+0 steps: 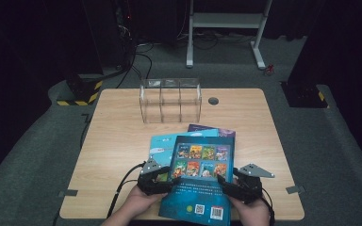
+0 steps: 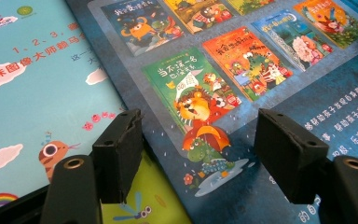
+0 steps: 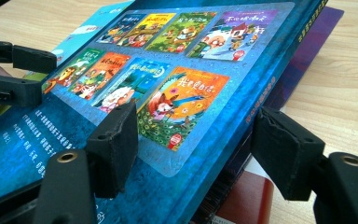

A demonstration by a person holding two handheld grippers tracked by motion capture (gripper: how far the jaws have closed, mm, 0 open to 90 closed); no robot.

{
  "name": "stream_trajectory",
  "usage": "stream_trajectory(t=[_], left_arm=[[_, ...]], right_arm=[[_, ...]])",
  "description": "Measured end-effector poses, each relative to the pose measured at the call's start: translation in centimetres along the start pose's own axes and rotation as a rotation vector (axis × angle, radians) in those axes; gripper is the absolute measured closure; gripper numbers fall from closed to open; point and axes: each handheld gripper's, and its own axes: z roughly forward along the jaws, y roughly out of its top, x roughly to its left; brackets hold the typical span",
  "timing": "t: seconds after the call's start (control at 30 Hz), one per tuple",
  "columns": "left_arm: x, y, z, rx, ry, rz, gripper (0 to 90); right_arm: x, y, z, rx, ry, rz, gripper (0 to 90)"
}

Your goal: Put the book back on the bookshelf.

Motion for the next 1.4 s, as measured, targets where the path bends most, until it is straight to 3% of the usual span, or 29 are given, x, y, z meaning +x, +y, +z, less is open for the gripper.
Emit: stream_trajectory(t=[0.23,0.47,0.7,0.97,1.1,1.2,1.4], left_arm=[[0.1,0.2,0.1,0.008,-0.012,-0.006,32.7],[0.2,0.5,0.3,0.014,-0.017,0.009,33.1],[0.1,0.5,0.4,0.010,-0.015,-0.001,33.2],[0.2,0.5,0.4,0.011,-0.015,-0.007,33.1],[0.3,0.4,0.3,0.008,-0.001,-0.009,32.5],[0.3,0.4,0.3,0.008,-0.001,-0.006,32.6],[0.4,0.4,0.3,0.009,-0.007,-0.011,32.5]], right_arm=[[0.2,-0.5,-0.1,0.002,0.010,0.016,27.7],[0.5,-0.8,0.2,0.055,0.075,0.071,22.4],[0.9,-0.7,0.1,0.063,0.063,0.047,23.6],[1.0,-0.5,-0.5,0.039,0.034,0.024,33.6],[0.9,-0.3,-1.1,0.007,-0.021,-0.006,42.7],[0.7,-0.4,-1.2,0.012,-0.004,0.018,44.2],[0.7,-0.4,-1.4,-0.003,0.001,0.002,45.1]])
